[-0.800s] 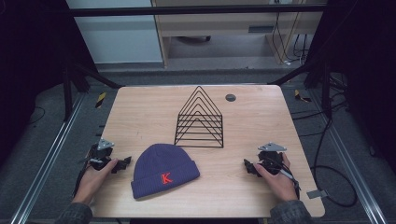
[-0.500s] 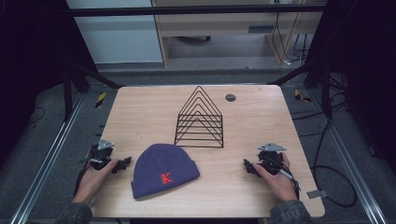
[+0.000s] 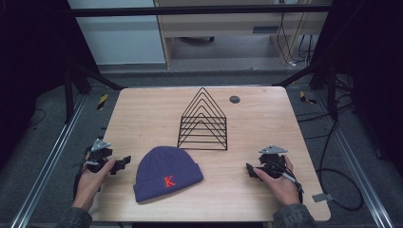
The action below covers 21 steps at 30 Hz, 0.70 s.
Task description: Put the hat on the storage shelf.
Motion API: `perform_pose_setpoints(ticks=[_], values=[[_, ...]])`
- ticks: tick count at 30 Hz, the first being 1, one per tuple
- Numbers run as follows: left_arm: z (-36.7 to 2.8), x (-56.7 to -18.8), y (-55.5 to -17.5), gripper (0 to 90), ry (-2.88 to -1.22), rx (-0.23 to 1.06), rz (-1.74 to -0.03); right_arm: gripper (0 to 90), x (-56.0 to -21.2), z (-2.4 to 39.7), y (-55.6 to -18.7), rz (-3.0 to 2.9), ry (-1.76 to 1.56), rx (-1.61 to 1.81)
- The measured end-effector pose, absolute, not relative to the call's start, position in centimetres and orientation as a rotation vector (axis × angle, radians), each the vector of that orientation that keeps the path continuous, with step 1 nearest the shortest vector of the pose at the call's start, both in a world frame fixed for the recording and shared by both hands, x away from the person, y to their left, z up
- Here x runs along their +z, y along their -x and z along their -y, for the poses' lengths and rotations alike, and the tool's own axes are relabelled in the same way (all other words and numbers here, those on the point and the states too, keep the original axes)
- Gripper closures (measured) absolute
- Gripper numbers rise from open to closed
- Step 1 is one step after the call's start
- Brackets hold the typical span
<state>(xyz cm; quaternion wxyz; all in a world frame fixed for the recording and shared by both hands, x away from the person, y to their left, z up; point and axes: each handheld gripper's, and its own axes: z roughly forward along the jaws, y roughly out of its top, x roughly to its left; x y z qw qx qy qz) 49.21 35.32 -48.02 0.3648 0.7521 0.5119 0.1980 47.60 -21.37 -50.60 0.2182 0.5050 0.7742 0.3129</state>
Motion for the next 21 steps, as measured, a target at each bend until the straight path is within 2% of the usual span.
perform_pose_setpoints(ticks=[9,12,21], values=[[-32.6,-44.9,-49.1,18.9,-1.981,0.493,-1.223,12.6,-50.2,21.2,-47.4,-2.139,-1.363,0.869],[-29.9,-44.0,-50.1,22.1,-2.080,0.450,-1.148,13.2,-50.2,21.3,-47.4,-2.134,-1.375,0.872],[-26.1,-45.5,-52.0,30.3,-2.218,0.416,-1.107,13.4,-50.3,21.2,-47.4,-2.155,-1.364,0.859]])
